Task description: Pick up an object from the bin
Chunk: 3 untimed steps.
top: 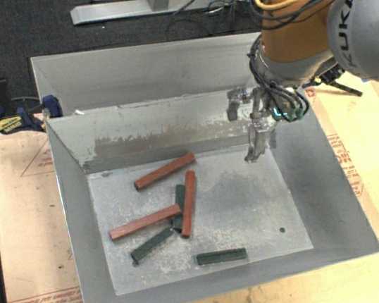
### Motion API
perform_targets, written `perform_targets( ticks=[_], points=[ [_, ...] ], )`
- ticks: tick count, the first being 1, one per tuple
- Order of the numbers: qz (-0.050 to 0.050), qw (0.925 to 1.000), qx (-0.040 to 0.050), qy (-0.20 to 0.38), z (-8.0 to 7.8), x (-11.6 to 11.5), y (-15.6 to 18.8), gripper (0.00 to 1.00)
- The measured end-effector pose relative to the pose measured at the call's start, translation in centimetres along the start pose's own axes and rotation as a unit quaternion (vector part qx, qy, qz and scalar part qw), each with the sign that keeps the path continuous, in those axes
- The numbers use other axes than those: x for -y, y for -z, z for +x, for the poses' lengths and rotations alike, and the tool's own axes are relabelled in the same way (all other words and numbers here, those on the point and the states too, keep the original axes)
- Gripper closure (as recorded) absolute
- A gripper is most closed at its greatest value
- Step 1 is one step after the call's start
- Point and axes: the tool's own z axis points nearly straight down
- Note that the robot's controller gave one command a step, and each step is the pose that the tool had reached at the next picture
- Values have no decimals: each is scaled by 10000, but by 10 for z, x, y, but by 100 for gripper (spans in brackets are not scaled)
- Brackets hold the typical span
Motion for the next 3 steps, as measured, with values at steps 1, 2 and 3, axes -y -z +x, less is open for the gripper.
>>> perform_targets(
  ticks=[1,2,3],
  points=[
    [-13,9944,19,-1054,33,-57,-23,0],
    [-6,9996,5,276,56,-112,-97,0],
    [-10,9998,-15,176,107,-172,-167,0]
  ],
)
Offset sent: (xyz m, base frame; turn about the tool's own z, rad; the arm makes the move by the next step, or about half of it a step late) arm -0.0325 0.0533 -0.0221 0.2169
